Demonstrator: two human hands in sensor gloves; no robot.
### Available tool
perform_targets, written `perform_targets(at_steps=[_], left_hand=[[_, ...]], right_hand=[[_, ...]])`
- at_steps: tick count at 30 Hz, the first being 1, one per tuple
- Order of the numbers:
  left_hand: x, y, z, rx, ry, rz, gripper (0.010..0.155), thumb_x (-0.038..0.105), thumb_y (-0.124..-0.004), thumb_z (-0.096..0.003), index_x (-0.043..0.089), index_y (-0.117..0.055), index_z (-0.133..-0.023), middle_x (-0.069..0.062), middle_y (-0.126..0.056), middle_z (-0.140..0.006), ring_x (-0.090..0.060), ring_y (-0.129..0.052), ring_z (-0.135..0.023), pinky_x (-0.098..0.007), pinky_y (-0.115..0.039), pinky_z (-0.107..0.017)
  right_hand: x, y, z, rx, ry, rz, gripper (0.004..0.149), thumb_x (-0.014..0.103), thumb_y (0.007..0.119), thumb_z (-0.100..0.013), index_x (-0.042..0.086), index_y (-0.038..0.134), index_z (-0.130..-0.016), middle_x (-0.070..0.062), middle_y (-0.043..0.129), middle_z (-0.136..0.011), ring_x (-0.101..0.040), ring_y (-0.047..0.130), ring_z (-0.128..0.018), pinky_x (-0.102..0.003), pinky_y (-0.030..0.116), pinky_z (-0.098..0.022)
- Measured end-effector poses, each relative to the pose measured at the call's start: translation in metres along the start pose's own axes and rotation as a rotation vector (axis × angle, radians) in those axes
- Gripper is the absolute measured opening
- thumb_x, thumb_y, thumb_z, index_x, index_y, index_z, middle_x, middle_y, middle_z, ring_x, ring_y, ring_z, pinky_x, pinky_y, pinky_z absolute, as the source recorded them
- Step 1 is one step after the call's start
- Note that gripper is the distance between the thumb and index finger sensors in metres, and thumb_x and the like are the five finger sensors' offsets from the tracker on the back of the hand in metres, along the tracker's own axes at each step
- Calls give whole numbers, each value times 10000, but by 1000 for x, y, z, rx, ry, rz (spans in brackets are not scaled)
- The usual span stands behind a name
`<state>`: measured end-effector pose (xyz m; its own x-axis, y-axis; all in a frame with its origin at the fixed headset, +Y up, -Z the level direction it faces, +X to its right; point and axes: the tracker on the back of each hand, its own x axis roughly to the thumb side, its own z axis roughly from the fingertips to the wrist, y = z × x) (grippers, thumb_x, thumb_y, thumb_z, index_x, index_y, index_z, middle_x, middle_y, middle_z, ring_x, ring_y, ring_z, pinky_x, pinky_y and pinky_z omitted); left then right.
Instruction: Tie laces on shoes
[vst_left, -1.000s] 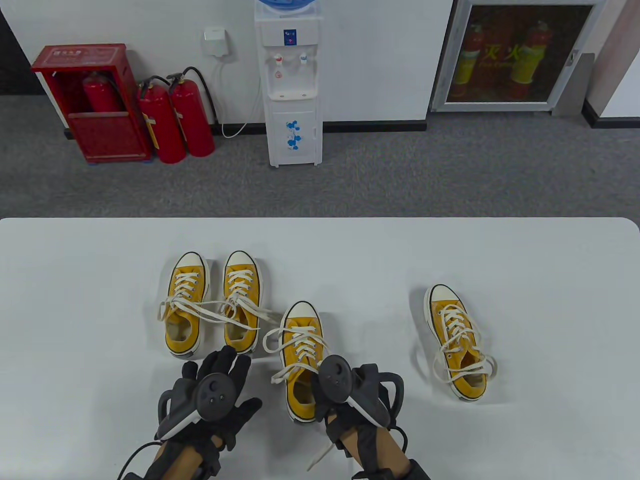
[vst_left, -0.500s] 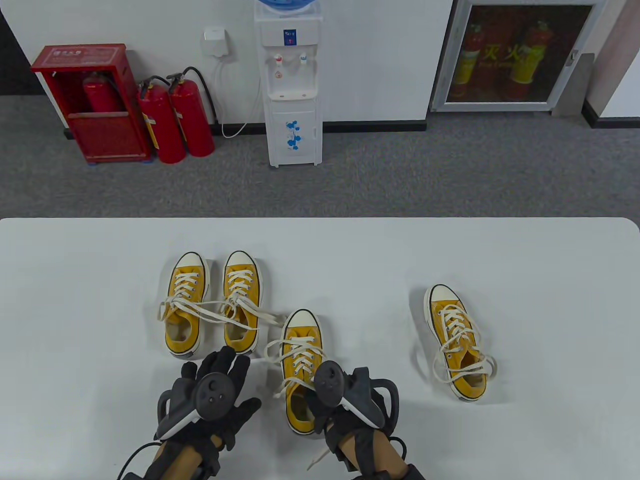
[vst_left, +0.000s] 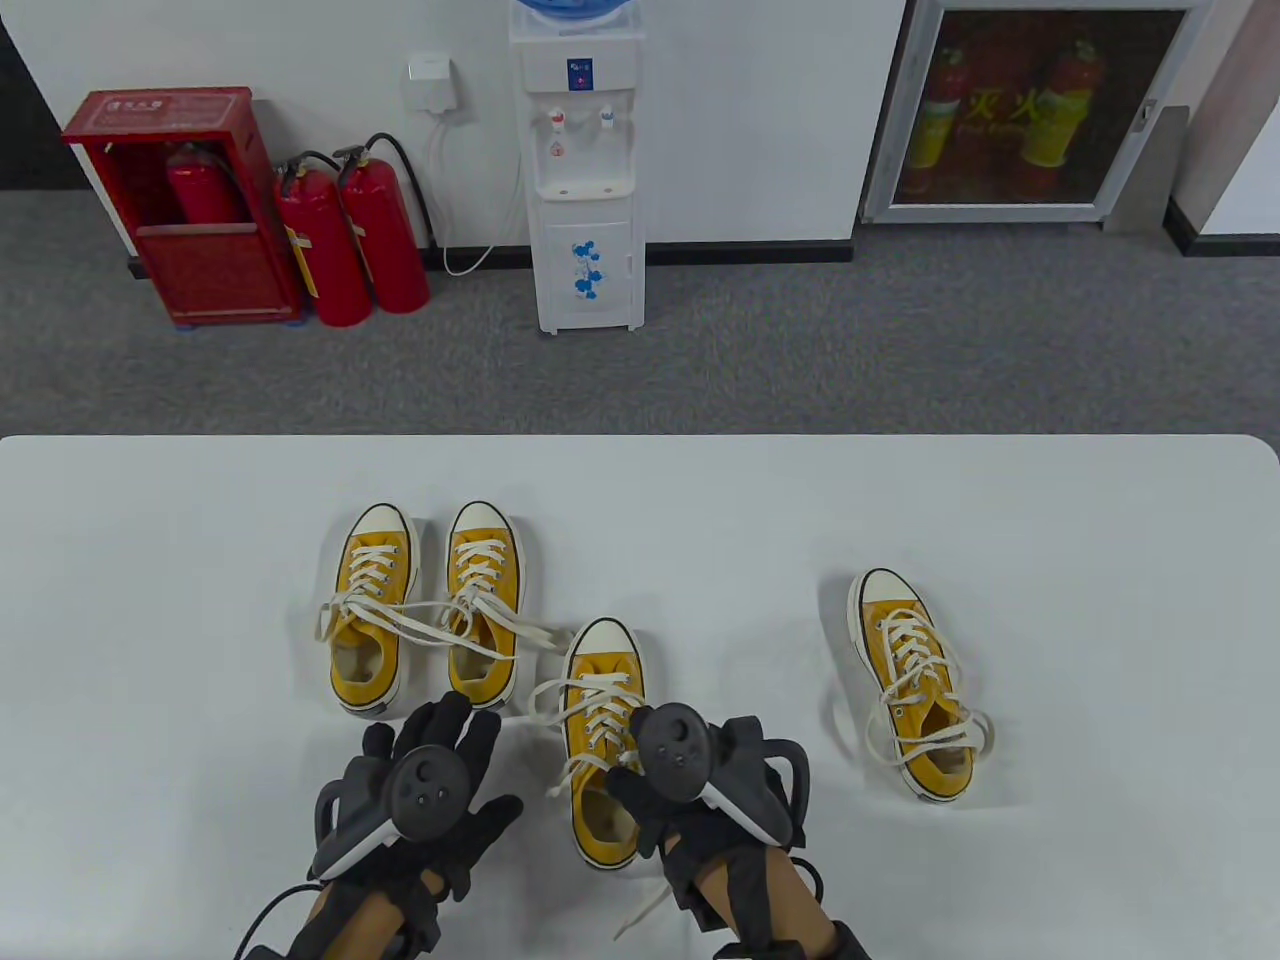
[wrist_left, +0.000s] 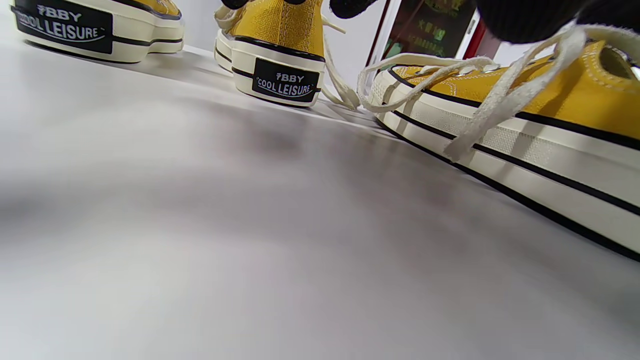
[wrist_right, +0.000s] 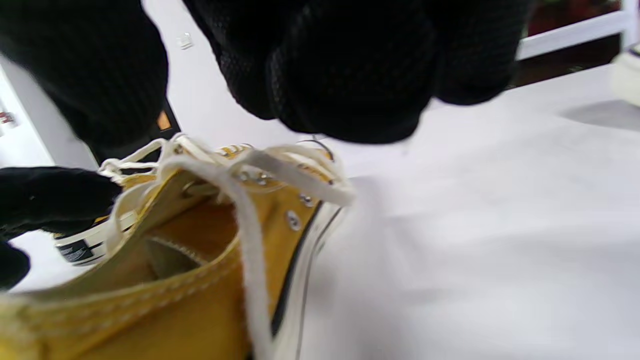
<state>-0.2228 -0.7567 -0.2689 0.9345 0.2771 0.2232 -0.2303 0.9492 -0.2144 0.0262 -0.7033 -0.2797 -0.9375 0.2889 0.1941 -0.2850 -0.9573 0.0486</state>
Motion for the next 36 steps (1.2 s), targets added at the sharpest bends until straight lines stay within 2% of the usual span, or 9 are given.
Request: perform_targets(at_steps=[4,8,10,16,21,25,29,32,36], left_hand=[[0,0,0,1,-3,-1,868,662,-651,-456,262,-315,-1150,-131,-191,-1235,-475,-272,-1158,-799,-156,-710],[1,2,1,15,-6,-9,867,662,-650,-457,264,-314,-1150,-131,-190,-1236,-473,-270,-1160,-799,-155,-711],[1,2,1,11,-7,-9,868,662,-651,-457,263,-313,-1150,-133,-190,-1235,-473,-269,-1160,-800,-154,-710],[1,3,2,20,-10,-6,864,661,-651,-456,264,-320,-1149,-132,-193,-1236,-474,-272,-1159,-799,-154,-711],[1,2,1,12,-6,-9,863,659,-652,-457,262,-324,-1149,-132,-194,-1237,-474,-272,-1159,-800,-154,-710],[1,3,2,21,-1,-7,861,657,-652,-458,261,-325,-1150,-132,-196,-1237,-475,-274,-1159,-801,-154,-709],[0,3,1,21,-1,-9,858,656,-652,-459,263,-327,-1149,-131,-195,-1237,-474,-275,-1159,-800,-154,-710],[1,3,2,20,-3,-9,857,655,-652,-459,264,-327,-1149,-133,-196,-1237,-474,-274,-1160,-800,-154,-710],[1,4,2,29,1,-27,856,654,-653,-459,262,-332,-1148,-133,-201,-1238,-475,-280,-1158,-801,-159,-710]], right_hand=[[11,11,-4,16,-32,80,687,523,944,-336,199,810,-927,-55,889,-697,-117,916,-313,-468,796,-450],[16,14,-6,-74,-44,143,484,435,962,-348,232,952,-788,-31,959,-568,-104,905,-195,-440,834,-367],[16,12,-6,-96,-50,139,431,418,956,-354,232,991,-740,-19,987,-511,-98,905,-148,-426,851,-333],[6,-14,-1,-174,-49,19,410,417,942,-362,249,1003,-732,17,1037,-345,-43,892,7,-359,894,-150],[-10,-47,5,-281,-54,-125,420,458,926,-373,241,1006,-723,55,1055,-230,-38,913,87,-357,923,-129],[-27,-67,10,-363,-55,-235,426,457,922,-378,224,1001,-726,63,1064,-203,-39,919,106,-368,933,-139],[-49,-76,12,-461,-63,-401,432,448,915,-381,201,999,-725,50,1079,-220,-45,932,102,-389,939,-168],[-69,-75,13,-504,-22,-554,434,435,911,-387,194,986,-740,27,1110,-304,-49,959,65,-399,938,-201],[-95,-65,13,-502,37,-699,437,429,894,-401,206,962,-771,-2,1112,-438,-77,1026,-42,-411,924,-247]])
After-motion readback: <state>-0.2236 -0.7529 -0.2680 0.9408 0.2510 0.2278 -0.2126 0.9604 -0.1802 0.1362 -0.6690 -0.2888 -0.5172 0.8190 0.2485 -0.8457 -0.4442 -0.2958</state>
